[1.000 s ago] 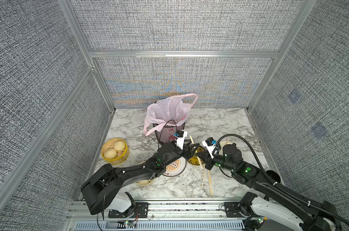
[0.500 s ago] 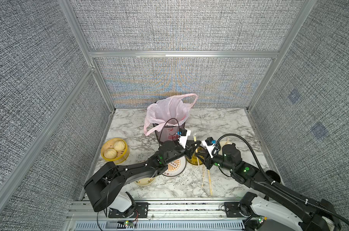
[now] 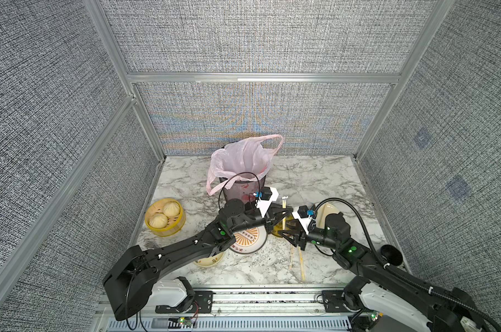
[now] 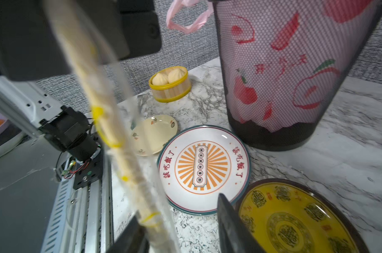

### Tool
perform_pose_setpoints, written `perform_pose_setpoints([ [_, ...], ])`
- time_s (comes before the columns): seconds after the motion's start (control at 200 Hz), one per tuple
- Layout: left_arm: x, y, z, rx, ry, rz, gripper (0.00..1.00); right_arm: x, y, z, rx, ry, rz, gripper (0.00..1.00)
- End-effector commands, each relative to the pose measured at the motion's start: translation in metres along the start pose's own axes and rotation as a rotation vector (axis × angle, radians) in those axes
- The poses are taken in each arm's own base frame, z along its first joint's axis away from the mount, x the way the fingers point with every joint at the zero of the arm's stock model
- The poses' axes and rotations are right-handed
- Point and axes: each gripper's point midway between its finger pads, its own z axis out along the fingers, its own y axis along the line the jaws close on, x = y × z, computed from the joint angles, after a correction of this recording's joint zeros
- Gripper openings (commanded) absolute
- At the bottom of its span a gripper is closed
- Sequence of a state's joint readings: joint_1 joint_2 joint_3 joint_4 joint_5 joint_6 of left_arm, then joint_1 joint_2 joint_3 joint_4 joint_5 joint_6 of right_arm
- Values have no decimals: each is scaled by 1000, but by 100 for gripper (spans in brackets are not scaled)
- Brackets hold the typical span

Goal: Remove the packaging of disposable chopsticks
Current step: Pick up the disposable chopsticks from the center of the board.

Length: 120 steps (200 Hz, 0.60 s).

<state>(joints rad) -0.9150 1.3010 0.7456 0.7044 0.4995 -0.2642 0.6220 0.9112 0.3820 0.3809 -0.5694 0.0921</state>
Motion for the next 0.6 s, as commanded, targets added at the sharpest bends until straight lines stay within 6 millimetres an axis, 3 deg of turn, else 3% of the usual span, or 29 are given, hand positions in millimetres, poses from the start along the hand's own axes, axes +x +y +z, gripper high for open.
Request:
perform_pose_setpoints([
  [0.0, -2, -11, -3, 55, -6, 35, 0, -11, 9, -1, -47, -41, -41, 24],
  [0.145, -4, -14, -7, 59, -20, 49, 0, -3, 9, -3, -41, -47, -36, 9],
  [0.38, -5, -15, -5, 71, -32, 38, 2, -1, 7, -3, -37, -44, -30, 0],
  [0.546, -8, -13, -4, 67, -40, 37, 16, 2, 7, -1, -38, -35, -34, 0],
  [0.596, -11, -14, -4, 68, -47, 39, 29, 2, 8, -1, -45, -36, -38, 0],
])
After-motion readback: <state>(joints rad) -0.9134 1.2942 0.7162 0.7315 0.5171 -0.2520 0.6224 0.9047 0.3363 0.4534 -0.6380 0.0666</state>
